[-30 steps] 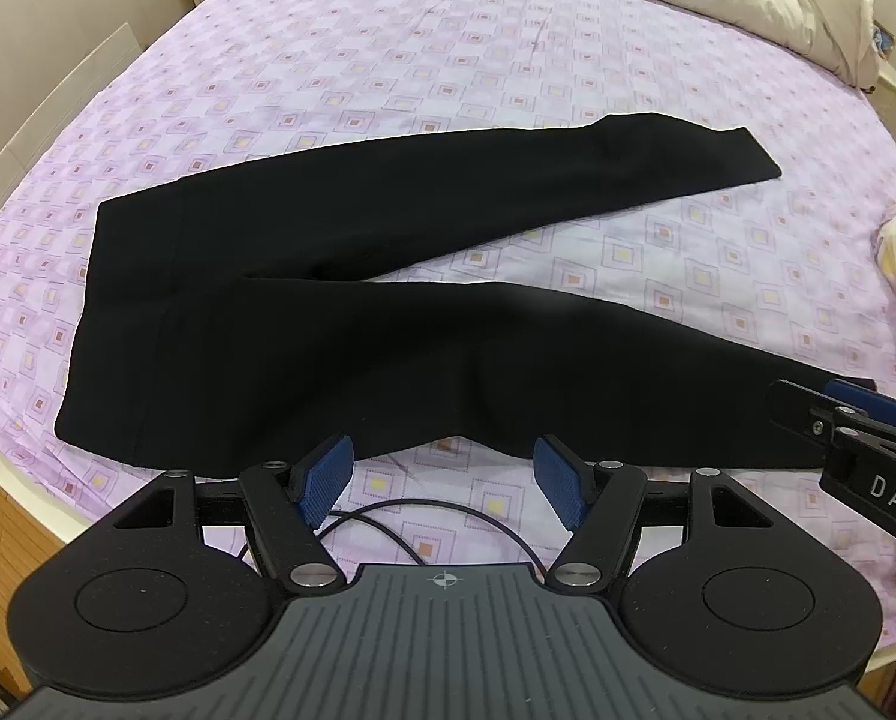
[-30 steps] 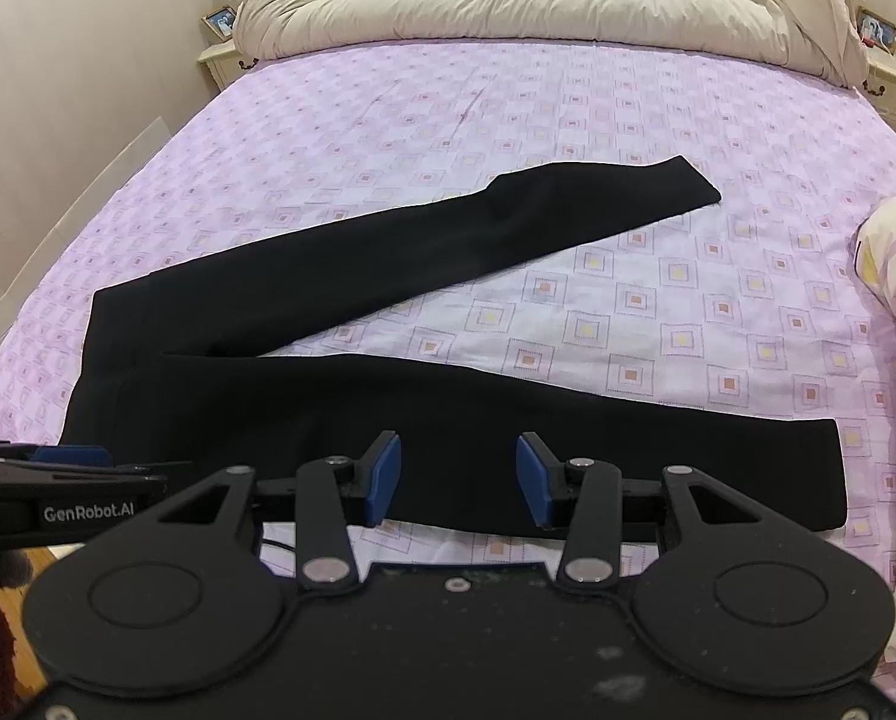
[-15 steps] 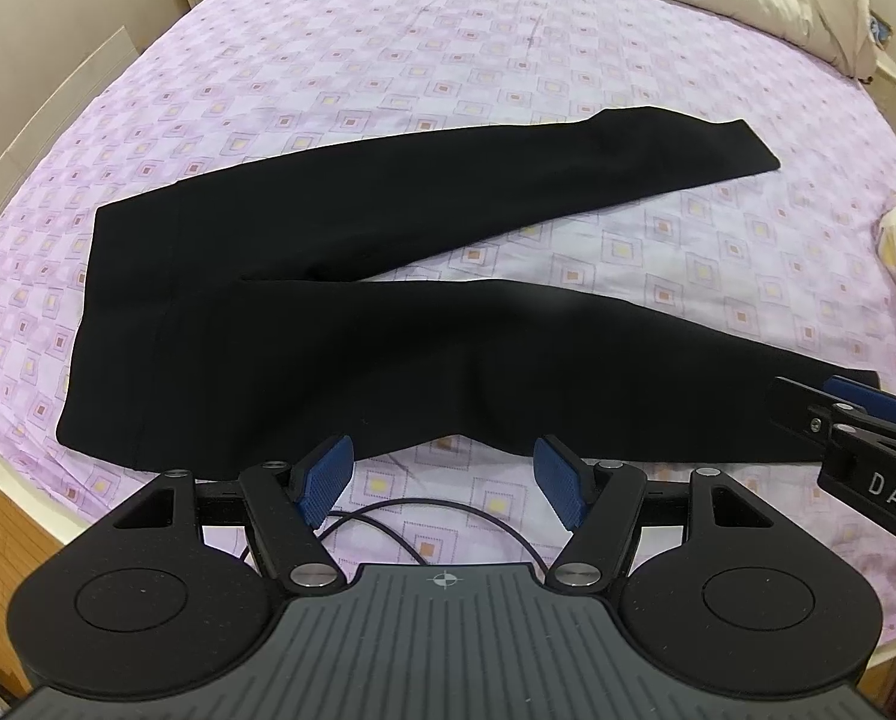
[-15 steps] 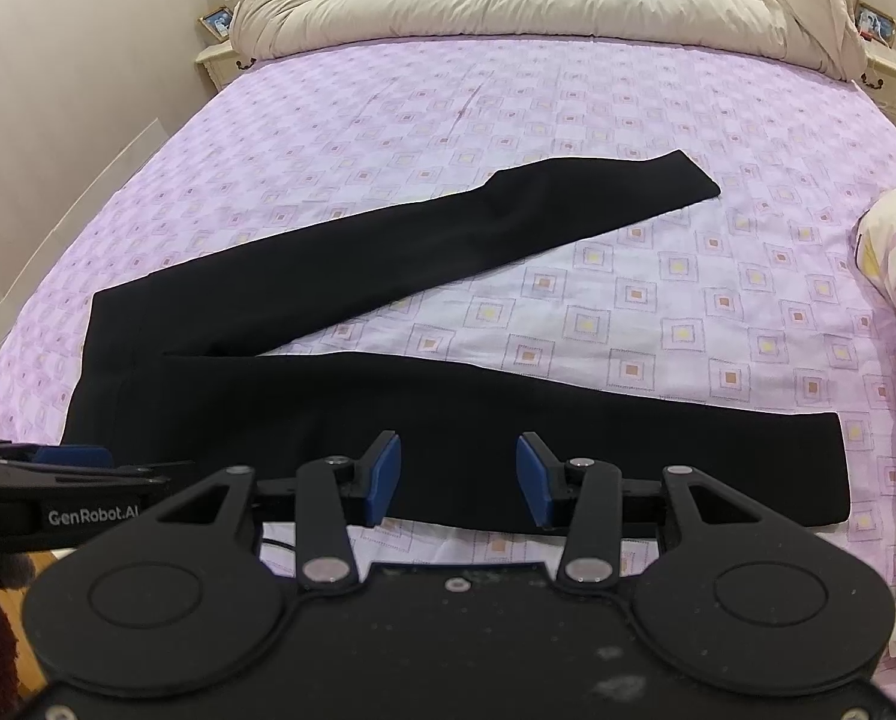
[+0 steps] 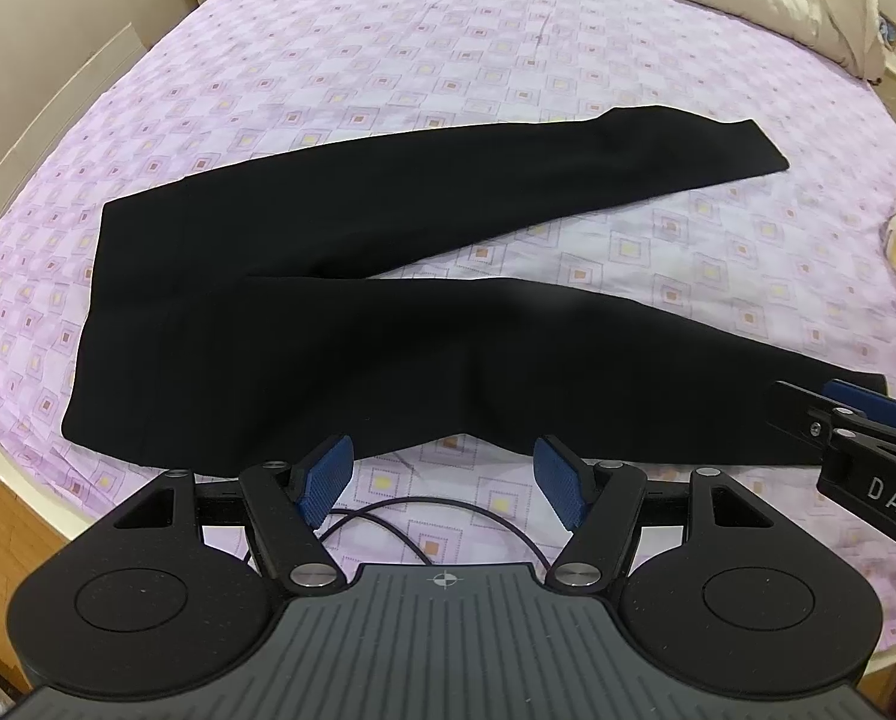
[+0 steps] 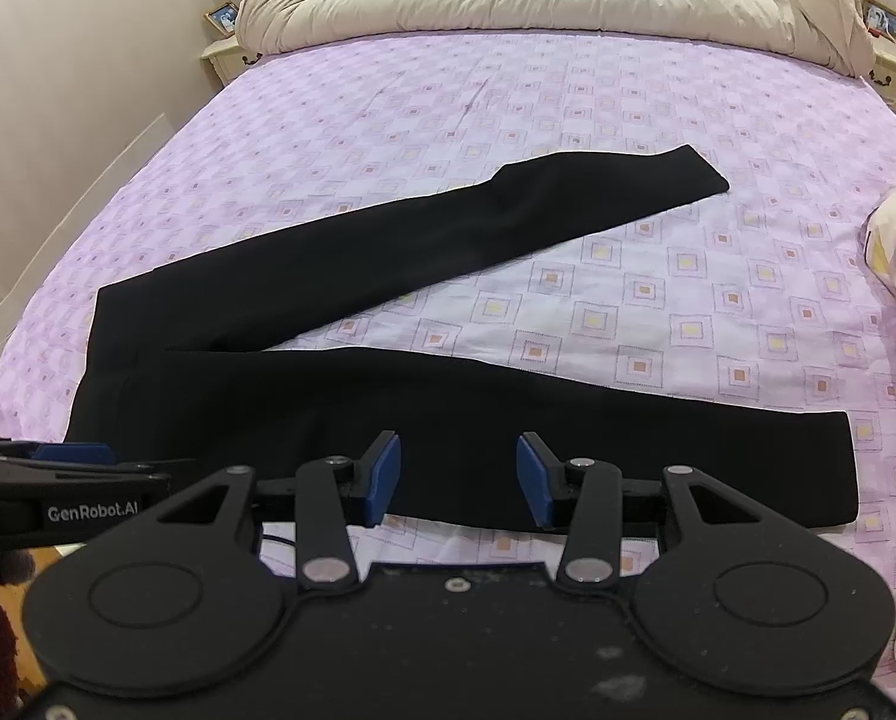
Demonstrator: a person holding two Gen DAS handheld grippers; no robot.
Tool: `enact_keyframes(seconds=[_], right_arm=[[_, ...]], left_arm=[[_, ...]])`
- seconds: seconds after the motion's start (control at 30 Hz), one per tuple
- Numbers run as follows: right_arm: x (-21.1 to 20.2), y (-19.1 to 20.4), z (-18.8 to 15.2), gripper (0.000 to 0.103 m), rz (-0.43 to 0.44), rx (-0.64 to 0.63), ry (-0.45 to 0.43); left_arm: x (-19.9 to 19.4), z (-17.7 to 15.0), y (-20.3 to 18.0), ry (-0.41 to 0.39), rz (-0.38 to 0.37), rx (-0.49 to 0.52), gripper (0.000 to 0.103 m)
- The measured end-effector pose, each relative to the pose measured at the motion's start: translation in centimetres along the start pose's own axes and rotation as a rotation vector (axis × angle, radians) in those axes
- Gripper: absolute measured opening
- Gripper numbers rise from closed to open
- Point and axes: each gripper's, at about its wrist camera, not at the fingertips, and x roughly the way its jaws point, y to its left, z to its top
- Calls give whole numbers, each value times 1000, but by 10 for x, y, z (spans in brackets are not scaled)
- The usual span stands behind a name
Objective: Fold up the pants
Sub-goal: 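Move the right tool to the hem of the upper trouser leg and close it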
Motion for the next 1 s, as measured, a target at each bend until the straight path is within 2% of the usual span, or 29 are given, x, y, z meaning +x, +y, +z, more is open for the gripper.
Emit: enact_keyframes(seconds=[0.2,0.3,0.53,0.7,0.9,1.0], right_arm=[[9,-7,1,46,-4,17,14],[21,-28,-1,46,-48,59,20],[51,-104,-9,46,-253,78,18],[71,-173,-12,46,-366,92,54],[96,-230,-12,46,-401,105,138],[109,-253,-13,47,-372,126,176]], left_arm=[[2,2,-1,-10,-12,1,66],[3,2,-3,-23,-21,7,66],[10,3,-12,-45,-32,26,66],[18,4,-16,-13,-24,17,66],[26,9,-23,11,4,15,66],[31,11,-25,13,18,16,66]])
